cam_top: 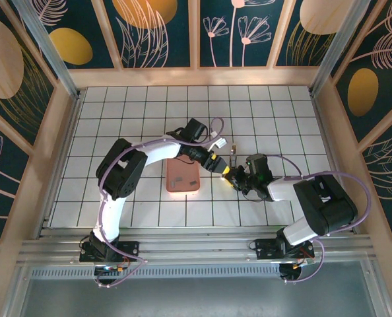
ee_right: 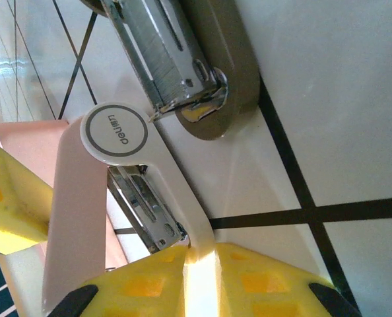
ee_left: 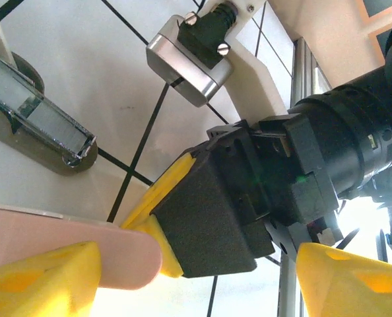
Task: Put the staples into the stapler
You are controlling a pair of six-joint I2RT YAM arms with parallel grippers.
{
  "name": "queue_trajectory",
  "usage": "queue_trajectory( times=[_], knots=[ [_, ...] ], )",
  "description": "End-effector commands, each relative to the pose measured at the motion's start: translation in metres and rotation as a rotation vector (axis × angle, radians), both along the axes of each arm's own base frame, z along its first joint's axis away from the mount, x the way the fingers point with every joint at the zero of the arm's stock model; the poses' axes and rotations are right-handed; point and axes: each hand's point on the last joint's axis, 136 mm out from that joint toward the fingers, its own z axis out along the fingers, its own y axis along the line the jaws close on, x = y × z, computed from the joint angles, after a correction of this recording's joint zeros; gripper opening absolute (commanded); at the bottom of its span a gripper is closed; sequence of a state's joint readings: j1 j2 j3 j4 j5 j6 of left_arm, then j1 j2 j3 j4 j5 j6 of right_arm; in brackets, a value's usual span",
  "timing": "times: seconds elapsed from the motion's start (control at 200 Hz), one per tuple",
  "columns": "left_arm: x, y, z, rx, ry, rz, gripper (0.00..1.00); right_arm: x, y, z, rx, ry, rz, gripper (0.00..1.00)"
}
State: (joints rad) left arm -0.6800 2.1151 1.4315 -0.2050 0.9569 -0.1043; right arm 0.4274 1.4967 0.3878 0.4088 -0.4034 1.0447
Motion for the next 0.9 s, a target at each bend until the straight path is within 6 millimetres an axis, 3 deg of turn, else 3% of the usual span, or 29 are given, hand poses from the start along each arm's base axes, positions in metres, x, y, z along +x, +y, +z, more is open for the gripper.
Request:
queue_trajectory(
  times=[0.0, 0.32, 0.521, 0.696, 0.896],
  knots=[
    [0.000, 0.003, 0.008, -0.001, -0.050, 0.010, 0.79, 0.004, -0.018, -0.011, -0.123, -0.015, -0.048, 0.19],
    [0.042, 0.006, 0.029, 0.030, -0.160, 0.215, 0.85, -0.005, -0.038, 0.039, -0.158, -0.097, -0.107, 0.27],
    [0.071, 0.020, 0.044, 0.063, -0.208, 0.368, 0.88, 0.012, -0.032, 0.071, -0.134, -0.159, -0.105, 0.34],
    [0.084, 0.040, 0.047, 0.088, -0.224, 0.462, 0.88, 0.028, -0.016, 0.071, -0.151, -0.137, -0.046, 0.39],
    [0.087, 0.047, 0.047, 0.094, -0.228, 0.482, 0.88, 0.036, -0.007, 0.062, -0.150, -0.113, -0.017, 0.40]
  ],
)
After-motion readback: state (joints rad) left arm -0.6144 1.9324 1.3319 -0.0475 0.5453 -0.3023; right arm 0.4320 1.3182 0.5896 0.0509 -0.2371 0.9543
